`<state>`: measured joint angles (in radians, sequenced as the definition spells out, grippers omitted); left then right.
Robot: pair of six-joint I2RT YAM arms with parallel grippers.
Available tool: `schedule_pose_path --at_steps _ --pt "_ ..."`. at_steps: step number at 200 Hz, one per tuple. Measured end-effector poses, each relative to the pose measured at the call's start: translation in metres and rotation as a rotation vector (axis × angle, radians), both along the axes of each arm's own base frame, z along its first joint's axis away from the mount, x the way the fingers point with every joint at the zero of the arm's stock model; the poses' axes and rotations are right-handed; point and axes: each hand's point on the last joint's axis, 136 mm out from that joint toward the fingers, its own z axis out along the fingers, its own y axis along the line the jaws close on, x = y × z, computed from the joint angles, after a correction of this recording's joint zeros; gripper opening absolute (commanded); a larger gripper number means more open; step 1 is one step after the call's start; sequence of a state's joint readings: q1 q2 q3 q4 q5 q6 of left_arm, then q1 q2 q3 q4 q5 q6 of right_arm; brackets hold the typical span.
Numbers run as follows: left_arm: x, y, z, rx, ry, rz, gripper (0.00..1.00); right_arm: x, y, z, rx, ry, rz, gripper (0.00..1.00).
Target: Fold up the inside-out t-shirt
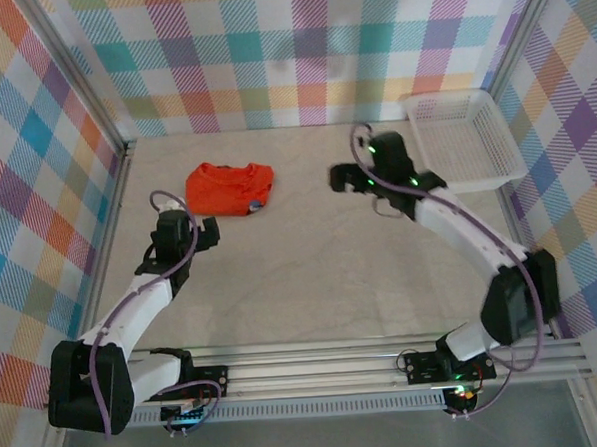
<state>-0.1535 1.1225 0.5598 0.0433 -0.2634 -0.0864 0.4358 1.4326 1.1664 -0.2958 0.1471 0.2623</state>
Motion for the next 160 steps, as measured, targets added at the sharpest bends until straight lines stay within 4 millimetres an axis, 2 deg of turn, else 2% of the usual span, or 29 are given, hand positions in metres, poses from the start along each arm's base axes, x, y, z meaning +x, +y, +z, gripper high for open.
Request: schedule_pose_path --at_steps 15,27,42,55,71,95,121,140,160 --pt "-0.004 0.003 -0.011 0.030 -0.007 -0.015 1.00 -0.013 -0.050 -0.037 -0.145 -0.064 -0.073 1.00" --pt "-0.004 0.004 -0.016 0.041 -0.027 -0.025 1.00 -0.030 -0.078 -0.073 -0.242 -0.067 -0.088 1.00" --pt "-0.002 0.006 -0.021 0.043 -0.059 -0.028 1.00 -0.049 -0.110 -0.110 -0.314 -0.036 -0.123 1.00" --pt "0.001 0.006 -0.029 0.039 -0.078 -0.027 1.00 -0.056 -0.132 -0.124 -0.333 -0.028 -0.166 1.00" --pt "0.003 0.004 -0.043 0.032 -0.084 -0.035 1.00 -0.051 -0.153 -0.123 -0.340 -0.066 -0.226 1.00" --pt "0.009 0.003 -0.054 0.026 -0.082 -0.043 1.00 -0.036 -0.170 -0.116 -0.319 -0.144 -0.287 1.00" --pt "0.020 0.001 -0.051 0.025 -0.116 -0.052 1.00 -0.024 -0.181 -0.131 -0.283 -0.146 -0.313 1.00" --pt "0.029 0.002 -0.053 0.022 -0.147 -0.049 1.00 -0.017 -0.179 -0.142 -0.226 -0.139 -0.289 1.00" --pt "0.034 0.003 -0.068 0.024 -0.133 -0.052 1.00 -0.008 -0.172 -0.150 -0.177 -0.159 -0.251 1.00"
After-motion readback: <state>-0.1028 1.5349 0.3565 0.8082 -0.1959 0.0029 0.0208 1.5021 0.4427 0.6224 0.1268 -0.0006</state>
